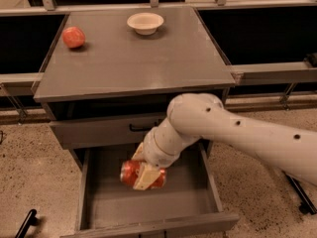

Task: Pick coke can from middle drawer and place on counter

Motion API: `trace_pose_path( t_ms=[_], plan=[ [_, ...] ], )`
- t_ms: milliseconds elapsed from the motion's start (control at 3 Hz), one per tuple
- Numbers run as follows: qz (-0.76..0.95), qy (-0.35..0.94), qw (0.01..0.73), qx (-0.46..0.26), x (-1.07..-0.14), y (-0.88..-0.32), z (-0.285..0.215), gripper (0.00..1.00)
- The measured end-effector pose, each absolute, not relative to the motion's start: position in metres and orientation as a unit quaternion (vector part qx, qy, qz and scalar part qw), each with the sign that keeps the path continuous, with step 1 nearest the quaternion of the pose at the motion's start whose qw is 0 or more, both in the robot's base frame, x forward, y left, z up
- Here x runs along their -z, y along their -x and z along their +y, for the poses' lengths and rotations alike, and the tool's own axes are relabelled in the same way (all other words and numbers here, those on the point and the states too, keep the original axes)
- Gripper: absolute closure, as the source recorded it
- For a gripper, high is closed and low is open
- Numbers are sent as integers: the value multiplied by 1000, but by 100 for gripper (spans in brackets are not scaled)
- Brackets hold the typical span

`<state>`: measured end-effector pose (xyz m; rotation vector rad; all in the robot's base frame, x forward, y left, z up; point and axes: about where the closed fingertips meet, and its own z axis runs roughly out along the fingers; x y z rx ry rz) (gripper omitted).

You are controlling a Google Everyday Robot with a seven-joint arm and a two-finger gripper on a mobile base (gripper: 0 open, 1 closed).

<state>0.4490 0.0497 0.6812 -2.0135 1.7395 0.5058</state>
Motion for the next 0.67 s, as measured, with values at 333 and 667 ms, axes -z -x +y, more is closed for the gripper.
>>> trace_pose_path(
  t_ms=[333, 667],
  plan=[
    [673, 691, 242, -104, -790, -489, 34, 100],
    [674, 690, 242, -102, -789, -495, 33, 100]
  ],
)
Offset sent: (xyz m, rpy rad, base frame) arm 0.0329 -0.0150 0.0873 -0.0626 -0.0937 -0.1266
